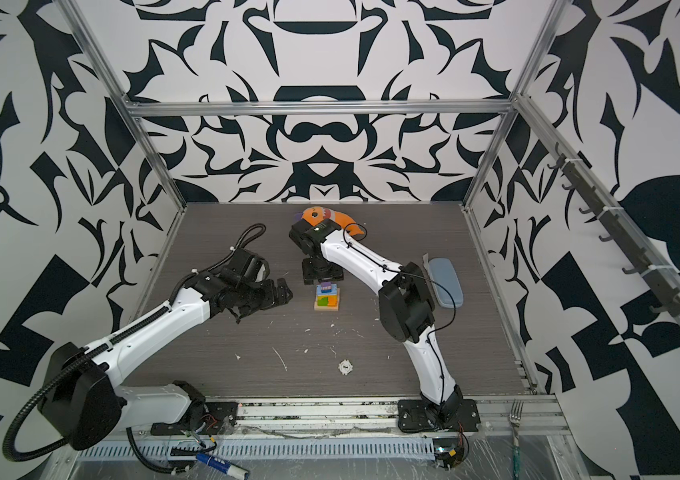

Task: Build the wood block tower
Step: 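Open the right gripper and raise it off the purple cube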

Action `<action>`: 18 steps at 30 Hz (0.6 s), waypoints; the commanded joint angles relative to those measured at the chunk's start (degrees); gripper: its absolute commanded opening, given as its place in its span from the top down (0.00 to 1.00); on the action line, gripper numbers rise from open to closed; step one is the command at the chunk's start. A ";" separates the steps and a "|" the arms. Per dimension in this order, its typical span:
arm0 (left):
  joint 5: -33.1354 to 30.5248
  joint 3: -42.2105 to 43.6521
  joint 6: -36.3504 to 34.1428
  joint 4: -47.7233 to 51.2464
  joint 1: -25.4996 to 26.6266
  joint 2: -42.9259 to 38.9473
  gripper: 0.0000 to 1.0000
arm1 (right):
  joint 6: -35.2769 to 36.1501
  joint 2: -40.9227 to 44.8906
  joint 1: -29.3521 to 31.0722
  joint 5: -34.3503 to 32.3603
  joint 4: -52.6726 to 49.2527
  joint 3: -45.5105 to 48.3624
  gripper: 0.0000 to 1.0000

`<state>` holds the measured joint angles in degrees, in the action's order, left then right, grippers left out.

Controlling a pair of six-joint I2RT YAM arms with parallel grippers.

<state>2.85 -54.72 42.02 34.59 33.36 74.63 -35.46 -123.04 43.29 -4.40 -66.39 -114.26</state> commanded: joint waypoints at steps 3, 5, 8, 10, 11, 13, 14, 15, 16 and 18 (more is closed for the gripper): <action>-0.32 -0.81 -0.27 1.73 -0.49 -0.80 0.00 | 1.24 4.84 0.39 -2.87 -0.80 -3.26 0.18; -0.53 -1.26 -0.51 1.99 -0.58 -0.40 0.00 | 1.95 5.89 0.39 -3.43 -0.41 -3.67 0.16; -0.82 -2.44 -1.49 2.68 -0.89 0.27 0.00 | 3.34 8.03 0.38 -4.49 1.06 -3.32 0.11; -1.26 -3.28 -1.92 3.33 -1.19 0.69 0.00 | 4.74 9.16 0.39 -5.33 1.45 -3.31 0.08; -1.30 -3.75 -2.09 3.58 -1.36 0.78 0.00 | 5.68 9.64 0.39 -5.82 1.74 -3.27 0.08; -1.41 -4.69 -2.95 3.75 -1.46 1.06 0.01 | 7.05 10.34 0.39 -6.13 1.85 -3.34 0.08; -1.66 -5.27 -3.38 3.94 -1.61 1.26 0.00 | 7.73 10.62 0.35 -6.14 1.55 -3.46 0.08; -1.76 -5.76 -3.81 4.16 -1.79 1.38 0.00 | 8.14 11.07 0.32 -8.55 1.41 -3.31 0.07; -2.02 -6.49 -4.32 4.50 -2.06 1.56 0.01 | 8.61 11.72 0.31 -9.43 1.58 -2.73 0.07; -2.18 -7.30 -5.01 4.70 -2.88 1.74 0.01 | 9.72 13.74 0.36 -11.06 3.20 -0.41 0.07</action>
<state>1.91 -59.83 38.94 37.26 31.46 75.99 -28.40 -112.29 43.29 -11.18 -64.36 -115.61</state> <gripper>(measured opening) 0.995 0.933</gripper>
